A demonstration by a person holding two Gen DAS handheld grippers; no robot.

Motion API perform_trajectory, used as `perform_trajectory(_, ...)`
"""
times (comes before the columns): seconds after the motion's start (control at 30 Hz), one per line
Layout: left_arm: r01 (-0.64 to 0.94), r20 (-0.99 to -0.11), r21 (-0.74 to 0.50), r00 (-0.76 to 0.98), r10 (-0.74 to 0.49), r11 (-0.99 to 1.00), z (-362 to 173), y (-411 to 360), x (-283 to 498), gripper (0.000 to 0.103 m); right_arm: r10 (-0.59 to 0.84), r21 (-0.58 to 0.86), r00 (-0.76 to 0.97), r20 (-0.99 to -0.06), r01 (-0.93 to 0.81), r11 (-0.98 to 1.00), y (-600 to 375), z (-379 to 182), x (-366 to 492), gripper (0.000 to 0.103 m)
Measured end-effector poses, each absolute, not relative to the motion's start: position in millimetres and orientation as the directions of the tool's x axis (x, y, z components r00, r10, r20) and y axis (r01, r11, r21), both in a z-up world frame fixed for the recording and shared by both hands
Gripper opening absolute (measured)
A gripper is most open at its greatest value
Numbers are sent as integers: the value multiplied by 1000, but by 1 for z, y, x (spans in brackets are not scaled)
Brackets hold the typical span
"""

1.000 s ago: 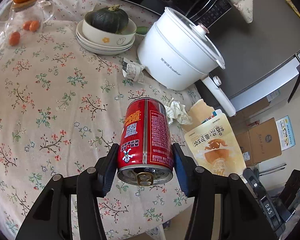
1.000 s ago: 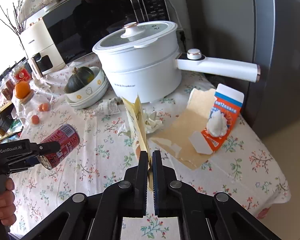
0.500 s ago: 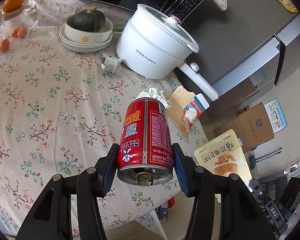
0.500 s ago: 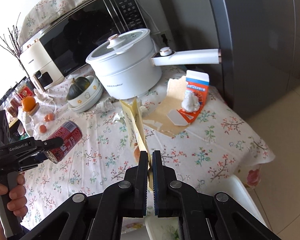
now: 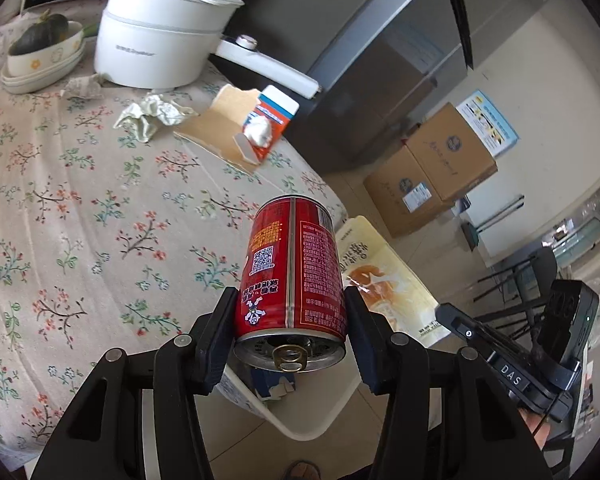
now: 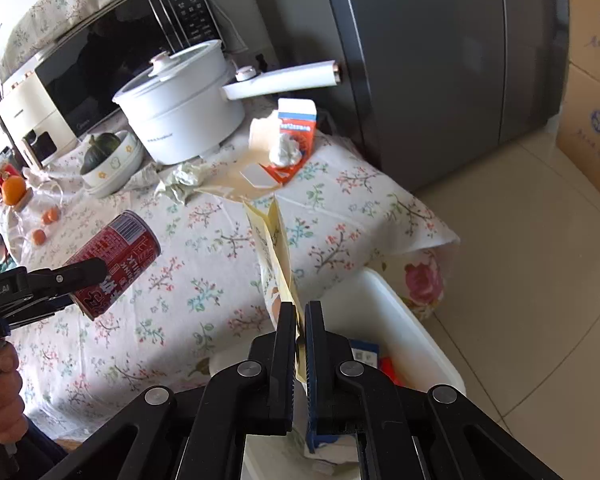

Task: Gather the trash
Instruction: 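Carry the red can and yellow bag over the bin with both tools, then open both tools to drop the can and snack bag into the bin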

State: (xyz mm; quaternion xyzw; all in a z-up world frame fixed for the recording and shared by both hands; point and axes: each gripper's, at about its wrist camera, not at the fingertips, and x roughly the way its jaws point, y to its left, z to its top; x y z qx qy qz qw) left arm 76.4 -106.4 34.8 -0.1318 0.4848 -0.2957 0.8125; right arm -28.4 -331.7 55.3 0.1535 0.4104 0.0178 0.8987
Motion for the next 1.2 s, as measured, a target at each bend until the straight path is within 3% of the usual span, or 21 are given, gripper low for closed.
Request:
perform_trajectory(0.23, 440, -740, -450, 303, -601, 777, 21, -140, 52, 55, 153, 271, 607, -780, 108, 956, -329, 30, -34, 2)
perform_trajectory(0.6, 422, -768, -417, 309, -560, 805, 7, -137, 60, 55, 244, 329, 464, -851, 109, 938, -302, -31, -11, 3)
perform_trajectory(0.87, 426, -777, -396, 316, -544, 813, 2, -141, 66, 55, 482, 561, 388, -785, 116, 820, -290, -64, 9, 11)
perform_trajectory(1.03, 427, -785, -390, 309, -537, 816, -4, -144, 69, 55, 442, 522, 388, -809, 126, 844, -293, -63, 12, 14)
perform_trajectory(1.2, 426, -788, -391, 303, -536, 816, -7, -149, 71, 55, 519, 604, 379, -766, 149, 783, -301, -72, 13, 14)
